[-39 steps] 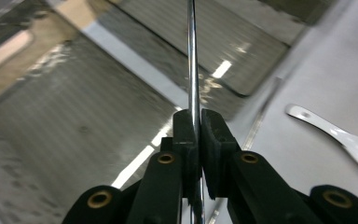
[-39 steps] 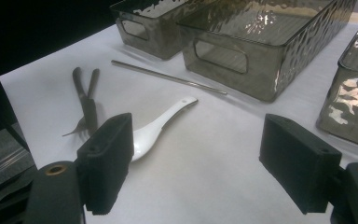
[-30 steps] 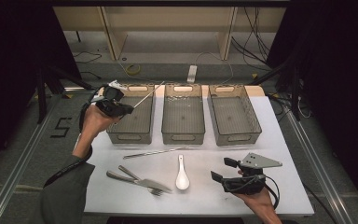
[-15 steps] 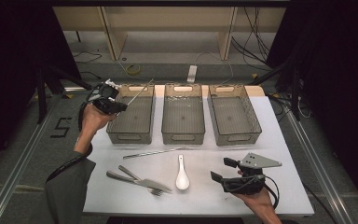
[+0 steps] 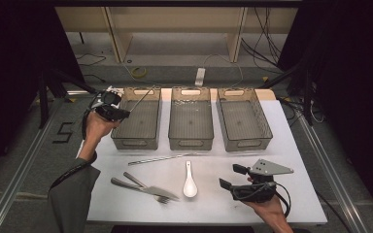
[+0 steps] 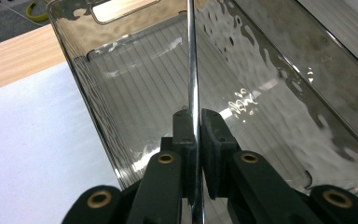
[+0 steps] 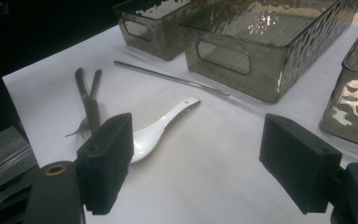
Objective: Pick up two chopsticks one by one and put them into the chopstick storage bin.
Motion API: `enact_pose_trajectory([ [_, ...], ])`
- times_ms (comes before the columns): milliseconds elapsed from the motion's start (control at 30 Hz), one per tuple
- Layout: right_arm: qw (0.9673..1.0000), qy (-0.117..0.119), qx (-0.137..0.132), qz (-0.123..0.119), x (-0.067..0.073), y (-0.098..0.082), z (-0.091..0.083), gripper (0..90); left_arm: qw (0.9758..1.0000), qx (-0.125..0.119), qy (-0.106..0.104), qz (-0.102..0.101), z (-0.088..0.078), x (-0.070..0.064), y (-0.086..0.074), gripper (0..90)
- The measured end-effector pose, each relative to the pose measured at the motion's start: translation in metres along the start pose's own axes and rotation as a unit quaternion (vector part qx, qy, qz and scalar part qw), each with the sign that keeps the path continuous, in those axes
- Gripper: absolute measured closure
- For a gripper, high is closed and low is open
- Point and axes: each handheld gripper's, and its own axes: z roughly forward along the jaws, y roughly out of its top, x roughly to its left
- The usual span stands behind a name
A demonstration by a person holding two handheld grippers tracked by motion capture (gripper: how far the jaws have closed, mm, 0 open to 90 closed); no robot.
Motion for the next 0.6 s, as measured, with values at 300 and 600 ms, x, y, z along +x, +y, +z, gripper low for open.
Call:
enact_pose_trajectory([
  [300,1.0,0.001,0.0,-0.003,0.001,0.0,0.0,26.6,0.9999,0.006,0.008,-0.003,0.004,0.001,-0.001,84.4],
  [600,1.0,0.001,0.002,0.0,0.001,0.0,0.0,26.6,0.9996,0.016,0.011,-0.021,0.014,0.004,-0.008,84.2],
])
